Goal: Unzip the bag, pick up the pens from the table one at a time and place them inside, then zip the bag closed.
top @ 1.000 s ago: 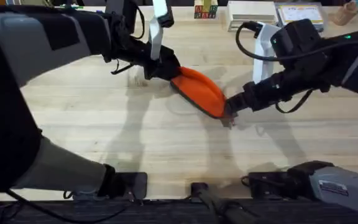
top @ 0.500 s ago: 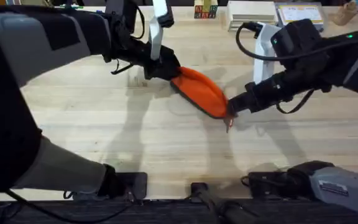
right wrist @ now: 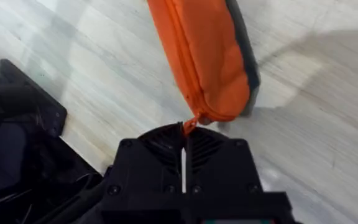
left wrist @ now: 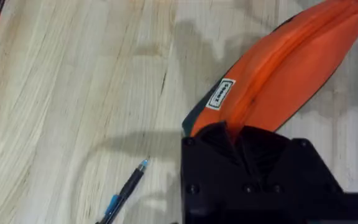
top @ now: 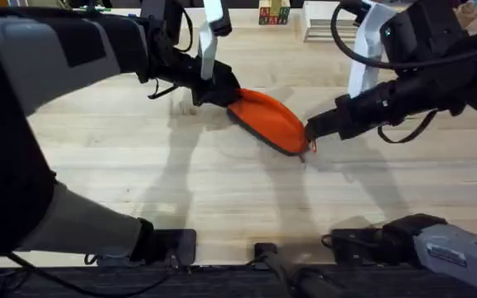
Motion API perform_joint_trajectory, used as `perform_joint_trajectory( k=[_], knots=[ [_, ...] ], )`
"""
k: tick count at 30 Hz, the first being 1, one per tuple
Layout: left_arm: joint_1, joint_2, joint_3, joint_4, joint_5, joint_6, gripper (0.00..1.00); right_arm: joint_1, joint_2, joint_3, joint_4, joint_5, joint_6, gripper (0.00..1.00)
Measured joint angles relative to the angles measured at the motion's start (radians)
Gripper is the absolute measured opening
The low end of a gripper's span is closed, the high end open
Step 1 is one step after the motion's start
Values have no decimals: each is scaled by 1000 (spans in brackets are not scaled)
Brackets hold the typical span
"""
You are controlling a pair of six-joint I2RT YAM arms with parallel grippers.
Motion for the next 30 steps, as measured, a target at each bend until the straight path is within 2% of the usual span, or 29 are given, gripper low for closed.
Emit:
perform_joint_trajectory(
  k=[5,15,17,22,23,30],
  knots=[
    [0,0,0,0,0,0,42,46,0,0,67,3,7,33],
    [0,0,1,1,-12,0,42,173,7,0,316,58,70,32],
    [2,0,2,0,-17,0,42,241,98,0,521,82,164,32],
    [2,0,2,1,-16,0,42,251,194,0,717,81,255,32],
    [2,0,3,1,-15,0,42,265,242,1,809,81,298,32],
    [2,0,3,0,-15,0,42,281,285,40,815,82,324,31]
  ],
)
